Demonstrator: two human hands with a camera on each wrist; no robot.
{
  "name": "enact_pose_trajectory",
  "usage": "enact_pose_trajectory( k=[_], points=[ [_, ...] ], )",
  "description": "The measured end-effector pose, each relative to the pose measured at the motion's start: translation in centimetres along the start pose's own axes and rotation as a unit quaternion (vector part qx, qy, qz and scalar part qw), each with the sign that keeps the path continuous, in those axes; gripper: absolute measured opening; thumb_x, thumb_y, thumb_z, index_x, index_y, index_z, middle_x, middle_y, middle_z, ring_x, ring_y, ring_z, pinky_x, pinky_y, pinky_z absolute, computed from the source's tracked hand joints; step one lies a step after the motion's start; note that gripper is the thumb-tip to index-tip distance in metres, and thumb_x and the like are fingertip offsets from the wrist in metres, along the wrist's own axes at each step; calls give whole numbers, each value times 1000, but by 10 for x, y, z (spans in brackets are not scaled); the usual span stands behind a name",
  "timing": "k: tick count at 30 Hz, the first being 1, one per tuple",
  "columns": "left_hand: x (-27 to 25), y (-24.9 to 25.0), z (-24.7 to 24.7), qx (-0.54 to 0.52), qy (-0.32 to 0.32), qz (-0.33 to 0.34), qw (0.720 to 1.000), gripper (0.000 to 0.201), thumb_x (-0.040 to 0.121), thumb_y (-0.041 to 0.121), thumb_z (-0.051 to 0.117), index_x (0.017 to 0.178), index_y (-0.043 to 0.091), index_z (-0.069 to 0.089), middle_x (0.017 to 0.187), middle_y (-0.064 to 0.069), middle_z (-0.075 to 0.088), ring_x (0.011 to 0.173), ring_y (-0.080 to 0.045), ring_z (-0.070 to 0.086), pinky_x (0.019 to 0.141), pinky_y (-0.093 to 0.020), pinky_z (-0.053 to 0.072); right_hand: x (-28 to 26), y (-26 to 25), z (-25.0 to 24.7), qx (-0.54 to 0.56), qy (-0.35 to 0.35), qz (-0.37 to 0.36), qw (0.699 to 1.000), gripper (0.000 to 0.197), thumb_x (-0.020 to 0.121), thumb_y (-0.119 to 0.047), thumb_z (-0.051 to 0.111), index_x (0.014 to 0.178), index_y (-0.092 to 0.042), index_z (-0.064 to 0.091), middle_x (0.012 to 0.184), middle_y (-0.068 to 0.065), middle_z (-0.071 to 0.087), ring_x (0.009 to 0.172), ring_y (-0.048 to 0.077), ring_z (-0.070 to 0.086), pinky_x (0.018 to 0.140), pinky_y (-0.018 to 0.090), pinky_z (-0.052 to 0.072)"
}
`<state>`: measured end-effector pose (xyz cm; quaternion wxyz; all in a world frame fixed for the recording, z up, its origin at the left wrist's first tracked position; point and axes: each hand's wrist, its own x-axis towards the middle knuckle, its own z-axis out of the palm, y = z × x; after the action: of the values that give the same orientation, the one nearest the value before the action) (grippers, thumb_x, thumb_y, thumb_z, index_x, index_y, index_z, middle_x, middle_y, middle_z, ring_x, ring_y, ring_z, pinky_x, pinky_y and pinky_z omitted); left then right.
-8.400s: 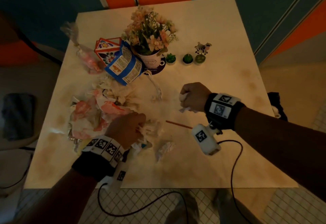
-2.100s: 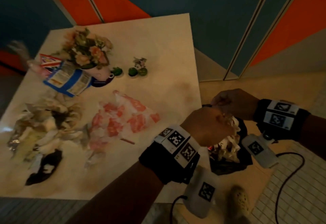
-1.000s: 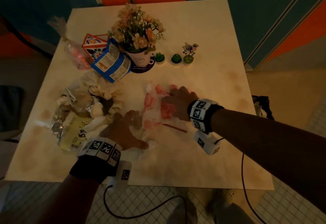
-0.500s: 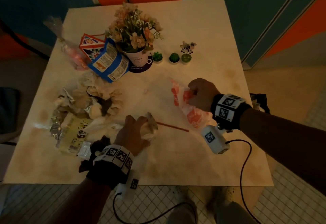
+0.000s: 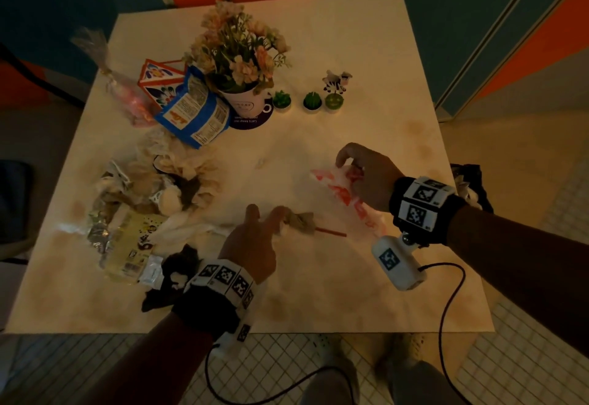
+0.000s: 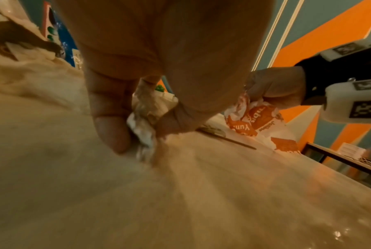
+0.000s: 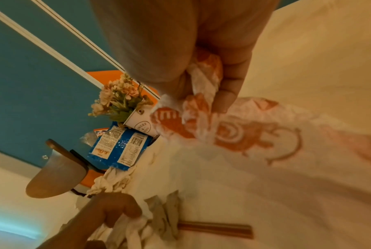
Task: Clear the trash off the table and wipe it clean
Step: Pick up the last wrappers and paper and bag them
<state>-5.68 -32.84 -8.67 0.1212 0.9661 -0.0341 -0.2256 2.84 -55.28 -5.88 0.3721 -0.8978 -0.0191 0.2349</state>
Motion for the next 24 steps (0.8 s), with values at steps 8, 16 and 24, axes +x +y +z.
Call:
enact_pose_trajectory(
  k=[8, 16, 24],
  points=[
    [9, -13, -6, -45, 63, -25, 997, 12, 84, 9, 54, 94, 15, 54, 99, -6, 50, 90, -29, 57, 73, -31, 43, -5, -1, -8, -56, 14, -2, 998, 25, 84, 2, 45, 88, -5, 69, 91, 4, 59, 86, 22, 50, 76, 30, 39],
    [7, 7, -68, -204, 188, -13, 961, 14, 79, 3, 59, 70, 11, 51, 61, 4, 48, 59, -12, 42, 51, -21, 34, -26, 31, -23, -3, 89, -17, 996, 15, 77, -8, 70, 69, -6, 57, 71, 1, 52, 62, 14, 48, 59, 24, 37],
    [1, 65, -142, -448, 189, 85, 870, 29, 66, -7, 48, 60, 21, 50, 51, 8, 42, 50, -17, 40, 41, -23, 30, -60, 65, -53, 90, 198, -43, 975, 29, 75, 3, 72, 64, 0, 46, 67, 17, 49, 56, 5, 60, 53, 24, 51]
  ],
)
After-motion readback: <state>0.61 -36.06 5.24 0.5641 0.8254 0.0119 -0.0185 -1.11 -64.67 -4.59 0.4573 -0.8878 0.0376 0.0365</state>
